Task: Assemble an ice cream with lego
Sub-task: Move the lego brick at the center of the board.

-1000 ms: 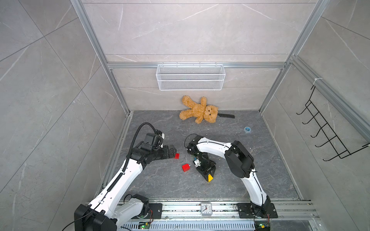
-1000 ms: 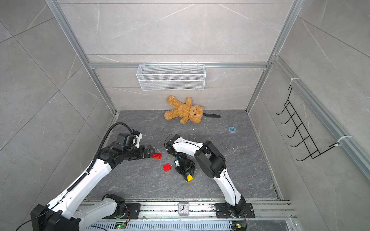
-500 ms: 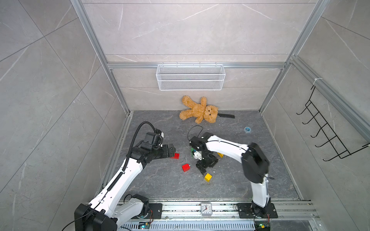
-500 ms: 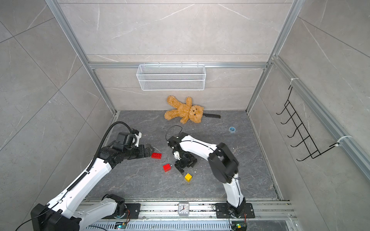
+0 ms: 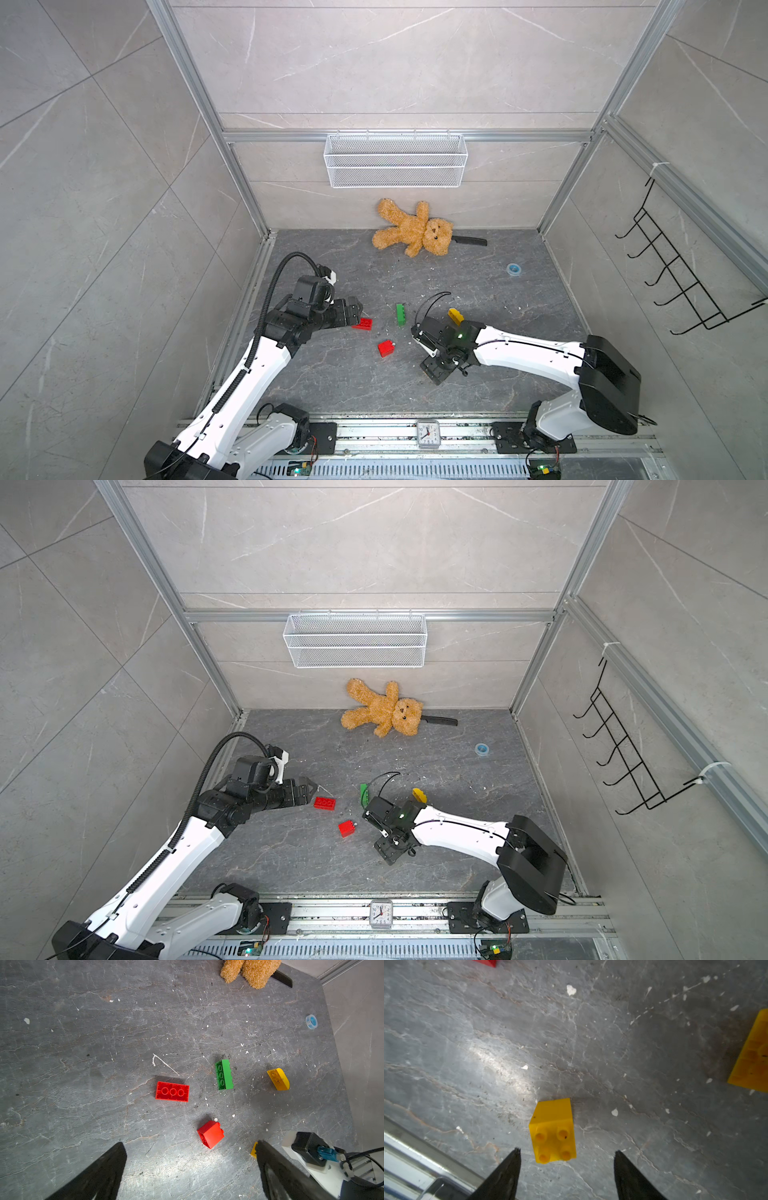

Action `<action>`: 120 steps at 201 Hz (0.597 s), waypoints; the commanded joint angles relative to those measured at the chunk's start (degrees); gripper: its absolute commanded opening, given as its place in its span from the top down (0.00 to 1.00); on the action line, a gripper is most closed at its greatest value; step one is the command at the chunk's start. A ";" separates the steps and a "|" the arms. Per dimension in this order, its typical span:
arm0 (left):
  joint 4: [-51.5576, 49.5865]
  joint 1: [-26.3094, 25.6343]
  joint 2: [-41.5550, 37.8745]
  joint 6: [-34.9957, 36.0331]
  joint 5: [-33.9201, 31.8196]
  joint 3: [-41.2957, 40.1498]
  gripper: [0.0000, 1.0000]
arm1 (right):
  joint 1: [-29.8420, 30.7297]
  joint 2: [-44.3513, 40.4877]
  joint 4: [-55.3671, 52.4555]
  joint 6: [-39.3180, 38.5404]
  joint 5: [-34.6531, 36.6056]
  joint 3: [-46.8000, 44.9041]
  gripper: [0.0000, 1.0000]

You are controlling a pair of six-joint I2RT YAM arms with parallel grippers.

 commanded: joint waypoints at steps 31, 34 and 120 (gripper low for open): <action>-0.77 -0.19 -1.34 1.23 -0.89 -0.25 0.01 | 0.27 4.27 2.33 -0.25 -0.02 1.62 0.42; -0.77 -0.20 -1.31 1.29 -0.82 -0.27 0.01 | 0.24 4.13 2.49 -0.27 -0.47 1.50 0.42; -0.87 -0.15 -1.48 1.62 -1.99 -0.86 0.01 | 0.29 7.87 3.10 1.14 0.10 4.72 0.65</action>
